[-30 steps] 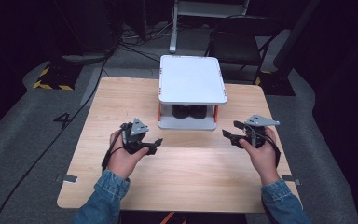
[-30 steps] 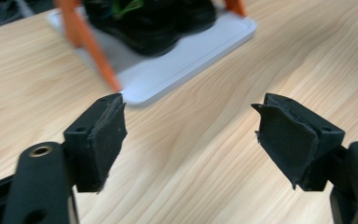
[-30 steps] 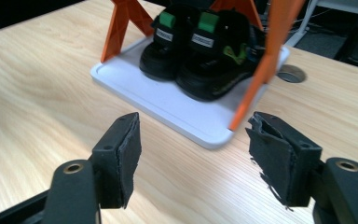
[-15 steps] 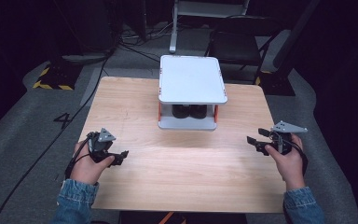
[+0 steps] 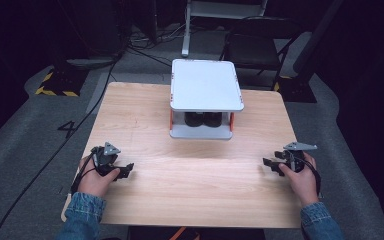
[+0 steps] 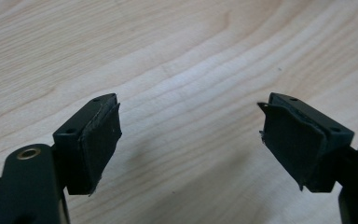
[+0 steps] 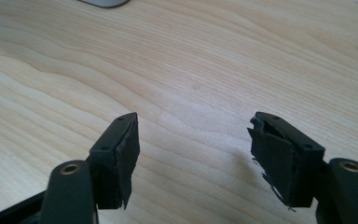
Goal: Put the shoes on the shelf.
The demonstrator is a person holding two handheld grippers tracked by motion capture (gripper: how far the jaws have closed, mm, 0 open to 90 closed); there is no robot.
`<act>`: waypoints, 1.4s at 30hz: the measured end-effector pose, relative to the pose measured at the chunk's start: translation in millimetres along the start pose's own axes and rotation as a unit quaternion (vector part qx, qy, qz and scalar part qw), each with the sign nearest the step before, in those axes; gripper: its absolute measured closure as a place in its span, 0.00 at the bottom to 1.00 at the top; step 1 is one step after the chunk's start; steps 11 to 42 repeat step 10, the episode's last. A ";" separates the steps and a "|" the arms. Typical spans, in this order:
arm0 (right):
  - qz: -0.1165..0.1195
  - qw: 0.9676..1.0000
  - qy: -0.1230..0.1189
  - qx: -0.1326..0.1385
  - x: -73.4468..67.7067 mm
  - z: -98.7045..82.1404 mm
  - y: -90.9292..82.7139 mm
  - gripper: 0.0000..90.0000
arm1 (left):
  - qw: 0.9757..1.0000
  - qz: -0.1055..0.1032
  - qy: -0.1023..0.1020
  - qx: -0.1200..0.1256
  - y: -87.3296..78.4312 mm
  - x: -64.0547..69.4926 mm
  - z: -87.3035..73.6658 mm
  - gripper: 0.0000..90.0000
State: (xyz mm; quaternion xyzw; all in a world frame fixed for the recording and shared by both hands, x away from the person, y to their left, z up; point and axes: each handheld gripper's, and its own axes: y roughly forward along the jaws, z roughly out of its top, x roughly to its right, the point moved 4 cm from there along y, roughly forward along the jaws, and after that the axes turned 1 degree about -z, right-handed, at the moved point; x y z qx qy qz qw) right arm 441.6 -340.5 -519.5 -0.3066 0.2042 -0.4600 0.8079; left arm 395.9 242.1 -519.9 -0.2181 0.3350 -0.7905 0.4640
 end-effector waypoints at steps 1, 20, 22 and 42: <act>-0.004 1.000 -0.002 -0.001 0.7 -1.6 1.9 0.35 | 1.000 0.001 -0.005 0.002 2.4 -2.0 -2.3 0.21; -0.025 0.999 -0.019 0.011 2.6 -5.4 10.3 0.24 | 0.998 0.039 -0.041 0.011 10.0 -13.6 -8.4 0.17; -0.025 0.999 -0.019 0.011 2.6 -5.4 10.3 0.24 | 0.998 0.039 -0.041 0.011 10.0 -13.6 -8.4 0.17; -0.025 0.999 -0.019 0.011 2.6 -5.4 10.3 0.24 | 0.998 0.039 -0.041 0.011 10.0 -13.6 -8.4 0.17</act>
